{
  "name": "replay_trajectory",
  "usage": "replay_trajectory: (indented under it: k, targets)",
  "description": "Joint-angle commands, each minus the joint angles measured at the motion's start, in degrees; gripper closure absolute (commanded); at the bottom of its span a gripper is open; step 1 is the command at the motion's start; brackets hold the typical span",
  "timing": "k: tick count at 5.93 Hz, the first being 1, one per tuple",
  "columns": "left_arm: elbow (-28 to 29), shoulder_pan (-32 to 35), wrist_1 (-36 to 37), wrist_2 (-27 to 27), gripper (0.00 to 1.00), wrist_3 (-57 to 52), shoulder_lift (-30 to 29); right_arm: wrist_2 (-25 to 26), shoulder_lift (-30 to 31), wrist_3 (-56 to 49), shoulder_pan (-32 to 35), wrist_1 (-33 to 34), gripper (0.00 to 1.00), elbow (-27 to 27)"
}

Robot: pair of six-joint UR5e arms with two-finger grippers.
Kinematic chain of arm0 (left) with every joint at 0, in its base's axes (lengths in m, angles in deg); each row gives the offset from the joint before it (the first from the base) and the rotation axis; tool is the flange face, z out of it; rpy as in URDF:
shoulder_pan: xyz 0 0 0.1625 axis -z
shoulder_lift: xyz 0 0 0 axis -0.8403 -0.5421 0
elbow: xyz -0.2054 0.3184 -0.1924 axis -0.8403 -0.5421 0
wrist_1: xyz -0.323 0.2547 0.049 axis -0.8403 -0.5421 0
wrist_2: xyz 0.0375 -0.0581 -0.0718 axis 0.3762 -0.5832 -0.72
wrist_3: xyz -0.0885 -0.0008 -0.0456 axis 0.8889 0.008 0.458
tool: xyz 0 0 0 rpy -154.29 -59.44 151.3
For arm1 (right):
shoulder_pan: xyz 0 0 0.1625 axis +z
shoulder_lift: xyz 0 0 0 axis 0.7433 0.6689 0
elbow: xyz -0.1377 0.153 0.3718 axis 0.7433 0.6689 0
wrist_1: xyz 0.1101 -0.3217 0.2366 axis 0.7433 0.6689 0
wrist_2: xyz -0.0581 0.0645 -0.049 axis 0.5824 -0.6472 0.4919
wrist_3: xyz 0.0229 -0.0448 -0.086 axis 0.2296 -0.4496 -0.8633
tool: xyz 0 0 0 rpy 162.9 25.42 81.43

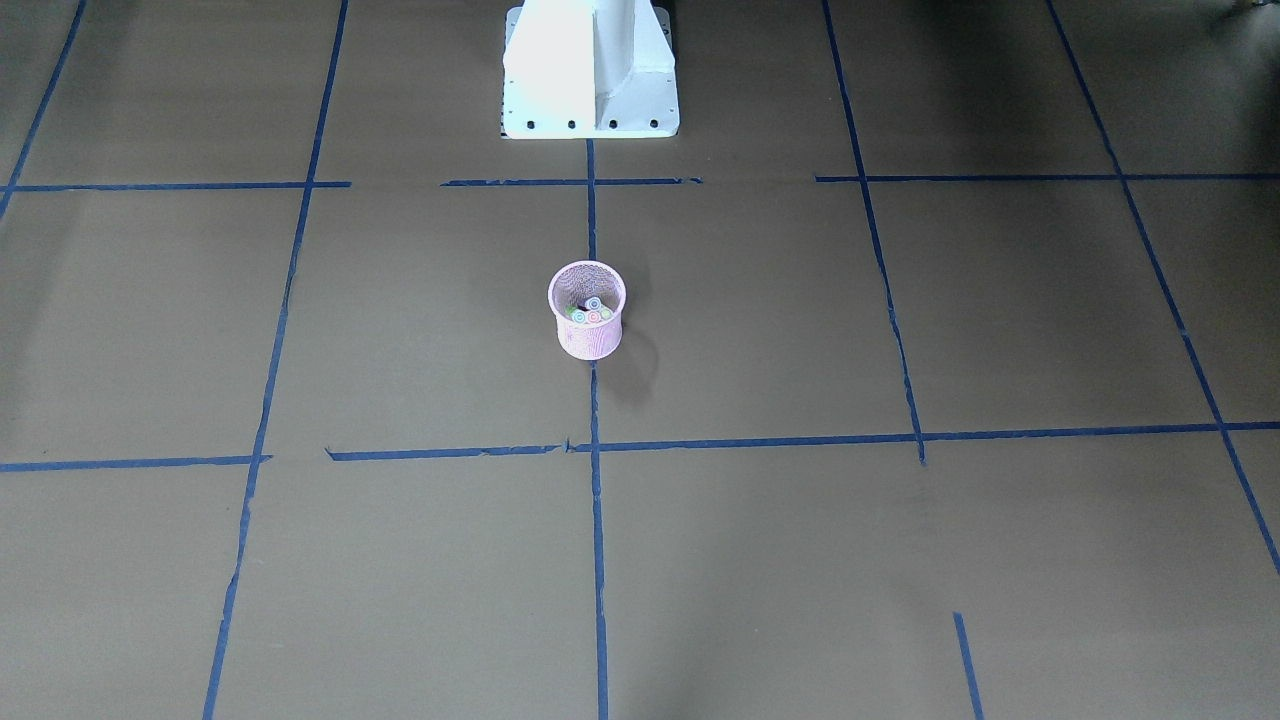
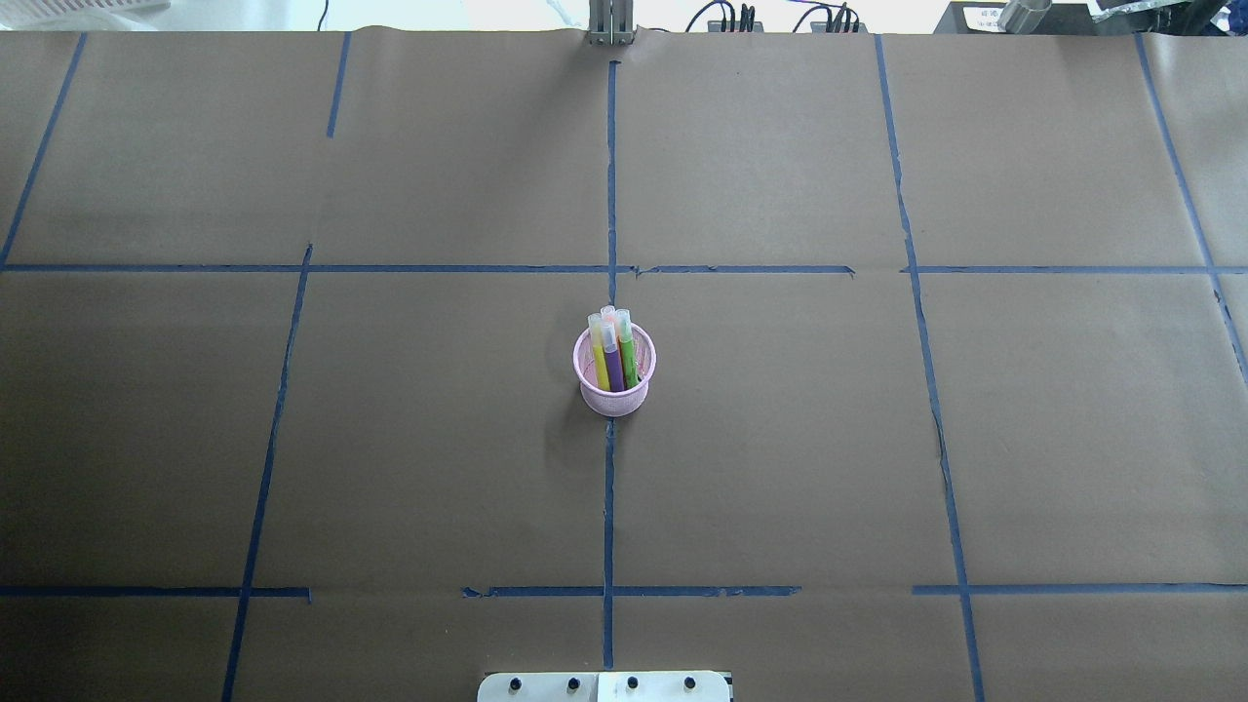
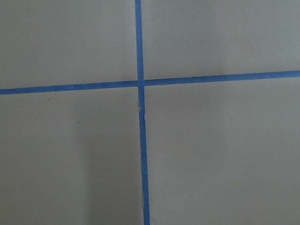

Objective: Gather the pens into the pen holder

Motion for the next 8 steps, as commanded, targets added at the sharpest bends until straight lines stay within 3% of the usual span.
replay_trajectory:
  k: [1,4,8]
  targets:
    - [0.07,-0.04,-0.25,0.00,0.00,-0.08,-0.02,-2.07,0.58,-0.05,0.34,0.50,0.00,0.28]
    - [-2.54,-0.65,0.37,0.35,0.00,0.44,-0.63,-1.81,2.24,-0.23,0.34,0.24,0.00,0.46]
    - [-0.10,-2.59,0.63,0.26,0.00,0.36,-0.29,-1.63,1.99,-0.23,0.34,0.24,0.00,0.28]
